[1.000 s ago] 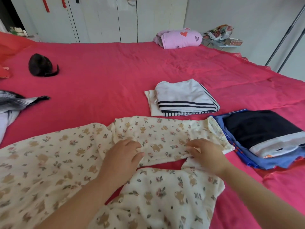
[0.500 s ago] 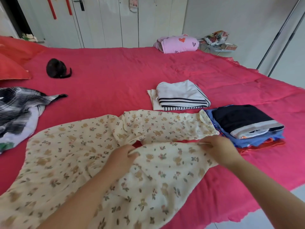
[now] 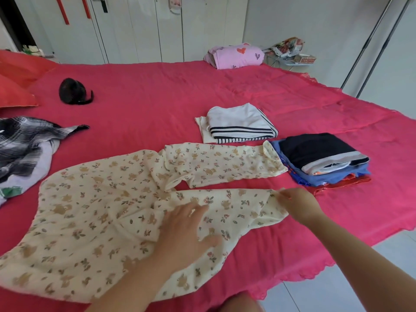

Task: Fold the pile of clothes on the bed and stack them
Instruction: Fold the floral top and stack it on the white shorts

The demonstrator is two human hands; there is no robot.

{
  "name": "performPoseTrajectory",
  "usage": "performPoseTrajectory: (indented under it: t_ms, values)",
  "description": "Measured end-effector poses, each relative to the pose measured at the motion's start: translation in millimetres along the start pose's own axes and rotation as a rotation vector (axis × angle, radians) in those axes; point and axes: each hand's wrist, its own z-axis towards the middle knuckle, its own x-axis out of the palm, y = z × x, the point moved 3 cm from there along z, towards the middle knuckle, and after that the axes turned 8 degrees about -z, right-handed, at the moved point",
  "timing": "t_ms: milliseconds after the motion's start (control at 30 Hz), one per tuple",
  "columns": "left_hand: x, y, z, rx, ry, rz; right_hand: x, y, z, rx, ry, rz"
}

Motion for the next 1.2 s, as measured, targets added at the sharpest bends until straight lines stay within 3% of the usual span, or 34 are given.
performPoseTrajectory:
  t_ms: [67, 133, 200, 367, 467, 500, 567, 633, 700, 800, 900, 967, 1100, 1200]
  values:
    - [31.3, -10.7, -5.6, -0.023, 0.192, 0.061, 6.8, -6.6, 0.0, 0.085, -0.021, 0.180]
    - [50.6, -15.3, -7.0, -0.023, 0.245, 0.146, 7.5, -11.9, 3.0, 0.158, -0.029, 0.379]
    - [48.9, -14.5, -2.4, -0.010, 0.157, 0.162, -0.3, -15.7, 8.8, 0.202, -0.081, 0.508]
    - [-9.5, -7.3, 16.6, -0.039, -0.225, -0.262, -47.1, -18.6, 32.0, 0.141, -0.396, 0.586]
    - [-43.6, -12.0, 12.8, 0.163, -0.431, -0.316, -75.5, -31.2, 37.3, 0.110, -0.560, 0.741]
    - [-45.8, -14.8, 9.6, 0.238, -0.423, -0.298, -80.0, -39.7, 35.6, 0.128, -0.613, 0.774]
    - [-34.4, -21.3, 0.3, 0.306, -0.256, -0.244, -77.0, -57.3, 28.0, 0.219, -0.667, 0.730]
    - [-5.8, -20.4, -8.5, 0.271, 0.019, -0.149, -56.7, -74.5, 19.3, 0.296, -0.593, 0.571]
    - [19.1, -19.6, -13.7, 0.248, 0.300, -0.002, -28.9, -85.8, 13.1, 0.290, -0.389, 0.409]
    - [21.0, -21.4, -11.3, 0.234, 0.457, 0.049, -3.7, -91.3, 4.6, 0.279, -0.237, 0.290]
    - [5.4, -23.5, 4.0, 0.209, 0.359, -0.115, -2.2, -81.4, -0.2, 0.224, -0.357, 0.157]
    - [-2.7, -19.5, 17.6, 0.155, 0.175, -0.167, 0.5, -62.0, -0.1, 0.048, -0.406, 0.083]
    - [-2.7, 1.5, 39.0, -0.027, -0.080, 0.063, 23.3, -14.3, 8.7, -0.259, -0.263, -0.018]
    - [7.6, 20.7, 48.8, -0.177, -0.030, 0.204, 45.4, 11.4, 20.2, -0.387, -0.137, -0.134]
